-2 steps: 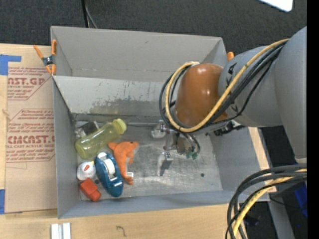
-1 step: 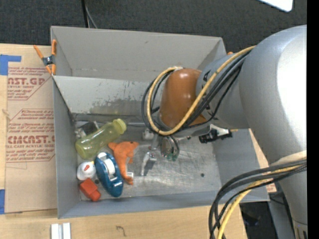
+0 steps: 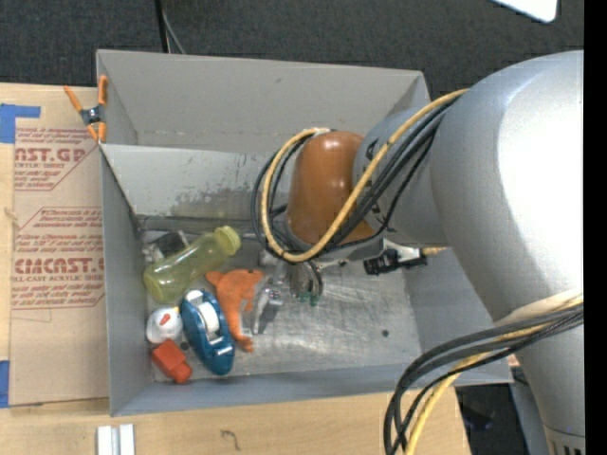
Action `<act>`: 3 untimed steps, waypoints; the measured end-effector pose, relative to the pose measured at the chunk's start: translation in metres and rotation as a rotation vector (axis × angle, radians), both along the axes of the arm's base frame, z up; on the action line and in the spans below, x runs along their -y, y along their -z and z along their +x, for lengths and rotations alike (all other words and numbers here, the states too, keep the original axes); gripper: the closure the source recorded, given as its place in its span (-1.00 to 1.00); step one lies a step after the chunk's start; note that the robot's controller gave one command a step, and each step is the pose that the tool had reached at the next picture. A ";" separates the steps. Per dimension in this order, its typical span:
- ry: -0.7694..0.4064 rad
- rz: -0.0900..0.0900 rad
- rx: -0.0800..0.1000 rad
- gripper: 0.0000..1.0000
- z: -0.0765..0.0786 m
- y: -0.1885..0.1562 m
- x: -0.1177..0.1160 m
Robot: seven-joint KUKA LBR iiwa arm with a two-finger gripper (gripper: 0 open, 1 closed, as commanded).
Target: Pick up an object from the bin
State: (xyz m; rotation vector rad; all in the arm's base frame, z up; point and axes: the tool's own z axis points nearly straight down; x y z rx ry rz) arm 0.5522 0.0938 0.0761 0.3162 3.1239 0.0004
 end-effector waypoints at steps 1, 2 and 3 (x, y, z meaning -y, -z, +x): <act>-0.220 -0.011 0.004 1.00 -0.013 0.003 -0.061; -0.219 -0.011 0.004 1.00 -0.013 0.003 -0.061; -0.217 0.002 0.008 1.00 -0.007 -0.172 -0.063</act>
Offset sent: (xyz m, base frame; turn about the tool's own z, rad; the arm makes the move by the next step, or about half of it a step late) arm 0.0000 0.0000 0.0000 0.0000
